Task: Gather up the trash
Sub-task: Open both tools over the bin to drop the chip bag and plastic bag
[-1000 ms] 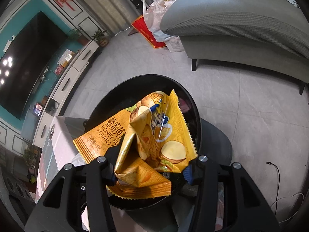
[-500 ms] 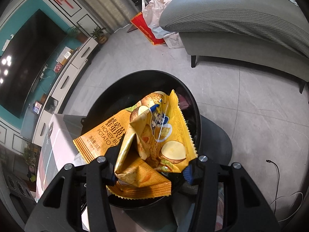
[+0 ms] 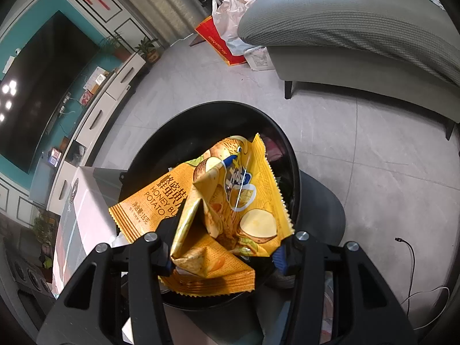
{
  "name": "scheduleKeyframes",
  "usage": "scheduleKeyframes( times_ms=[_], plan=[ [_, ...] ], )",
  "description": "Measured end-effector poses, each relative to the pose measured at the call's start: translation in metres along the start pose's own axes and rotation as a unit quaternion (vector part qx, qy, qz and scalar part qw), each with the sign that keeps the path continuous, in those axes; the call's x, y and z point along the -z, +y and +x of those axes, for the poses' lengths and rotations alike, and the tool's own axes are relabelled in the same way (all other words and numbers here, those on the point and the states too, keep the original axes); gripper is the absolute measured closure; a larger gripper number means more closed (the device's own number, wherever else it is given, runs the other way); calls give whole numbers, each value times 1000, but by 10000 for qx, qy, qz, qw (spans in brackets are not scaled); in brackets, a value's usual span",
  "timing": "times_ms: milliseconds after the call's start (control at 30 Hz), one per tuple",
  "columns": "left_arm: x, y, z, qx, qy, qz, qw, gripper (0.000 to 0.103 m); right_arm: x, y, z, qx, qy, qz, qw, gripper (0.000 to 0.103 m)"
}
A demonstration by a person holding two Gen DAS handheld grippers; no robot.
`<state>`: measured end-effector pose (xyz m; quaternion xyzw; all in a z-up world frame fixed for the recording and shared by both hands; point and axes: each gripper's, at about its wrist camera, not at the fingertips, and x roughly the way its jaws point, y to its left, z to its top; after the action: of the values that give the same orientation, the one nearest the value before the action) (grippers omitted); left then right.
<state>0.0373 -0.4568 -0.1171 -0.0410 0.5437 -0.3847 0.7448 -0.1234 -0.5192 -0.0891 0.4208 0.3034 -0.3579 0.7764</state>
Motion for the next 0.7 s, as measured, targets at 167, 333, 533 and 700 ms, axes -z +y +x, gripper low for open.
scheduleKeyframes(
  times_ms=[167,333,533,700],
  plan=[
    [0,-1,1,-25,11,21,10000,71,0,-1,0,-2,-4,10,10000,53],
    [0,-2,-2,59,31,56,10000,64,-1,-4,-2,-61,-35,63,10000,49],
    [0,0,-24,100,-223,72,9997,29,-3,-13,-16,-474,-390,336,9975,24],
    [3,0,-59,-301,-662,306,9969,18,-1,-1,-26,-751,-608,138,9952,16]
  ],
)
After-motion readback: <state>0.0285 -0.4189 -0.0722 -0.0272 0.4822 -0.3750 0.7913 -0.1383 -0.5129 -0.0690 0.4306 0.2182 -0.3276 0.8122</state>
